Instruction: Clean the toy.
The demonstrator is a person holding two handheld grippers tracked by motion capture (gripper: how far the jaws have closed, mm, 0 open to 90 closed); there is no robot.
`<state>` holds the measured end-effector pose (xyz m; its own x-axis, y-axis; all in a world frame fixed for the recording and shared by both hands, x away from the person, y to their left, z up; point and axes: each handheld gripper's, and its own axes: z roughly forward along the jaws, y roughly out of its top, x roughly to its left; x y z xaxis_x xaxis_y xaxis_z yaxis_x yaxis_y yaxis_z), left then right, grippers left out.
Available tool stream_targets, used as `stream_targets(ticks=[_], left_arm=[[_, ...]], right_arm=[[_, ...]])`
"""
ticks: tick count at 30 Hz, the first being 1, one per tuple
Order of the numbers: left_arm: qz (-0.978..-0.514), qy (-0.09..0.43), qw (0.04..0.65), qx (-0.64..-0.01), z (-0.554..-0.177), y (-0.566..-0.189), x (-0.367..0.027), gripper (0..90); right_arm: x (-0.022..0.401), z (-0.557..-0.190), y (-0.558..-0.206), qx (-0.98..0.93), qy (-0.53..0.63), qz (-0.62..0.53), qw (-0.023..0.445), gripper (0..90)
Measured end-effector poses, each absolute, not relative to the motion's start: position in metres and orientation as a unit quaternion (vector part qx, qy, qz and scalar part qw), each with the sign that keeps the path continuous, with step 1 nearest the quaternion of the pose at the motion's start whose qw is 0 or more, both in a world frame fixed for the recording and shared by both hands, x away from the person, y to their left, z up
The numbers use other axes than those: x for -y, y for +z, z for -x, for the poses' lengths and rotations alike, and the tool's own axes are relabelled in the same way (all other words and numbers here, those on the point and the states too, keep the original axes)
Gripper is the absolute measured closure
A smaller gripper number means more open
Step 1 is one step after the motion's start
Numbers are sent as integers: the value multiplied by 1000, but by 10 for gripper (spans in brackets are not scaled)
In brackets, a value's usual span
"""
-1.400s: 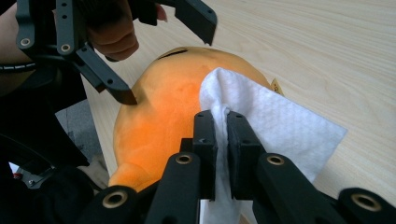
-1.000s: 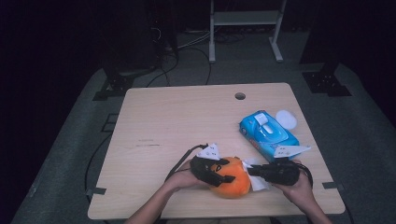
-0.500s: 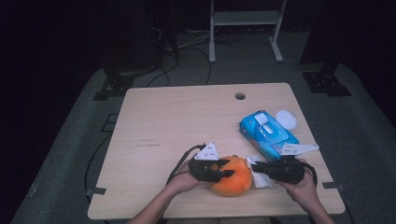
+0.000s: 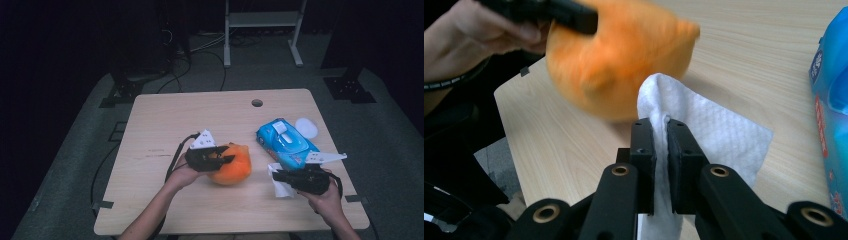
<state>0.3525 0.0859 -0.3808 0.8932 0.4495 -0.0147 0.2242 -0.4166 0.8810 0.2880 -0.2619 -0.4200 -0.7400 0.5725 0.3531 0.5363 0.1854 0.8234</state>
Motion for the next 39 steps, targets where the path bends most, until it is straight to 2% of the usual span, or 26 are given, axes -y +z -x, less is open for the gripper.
stream_targets(ticks=[10,15,18,27,34,39], left_arm=[[-826,168,474,-257,-382,-387,-111,614],[-825,160,464,-280,-391,-407,-117,610],[-816,149,479,-287,-391,-414,-120,600],[-824,148,472,-276,-386,-409,-120,506],[-823,146,477,-272,-383,-400,-124,459],[-824,148,476,-269,-380,-395,-125,422]], right_arm=[[257,-298,-424,-778,514,-361,20,821],[254,-302,-431,-795,484,-364,25,820],[252,-303,-437,-810,459,-364,32,812],[251,-308,-447,-818,444,-365,34,710],[257,-307,-441,-804,469,-364,39,611],[255,-306,-439,-807,468,-358,44,592]])
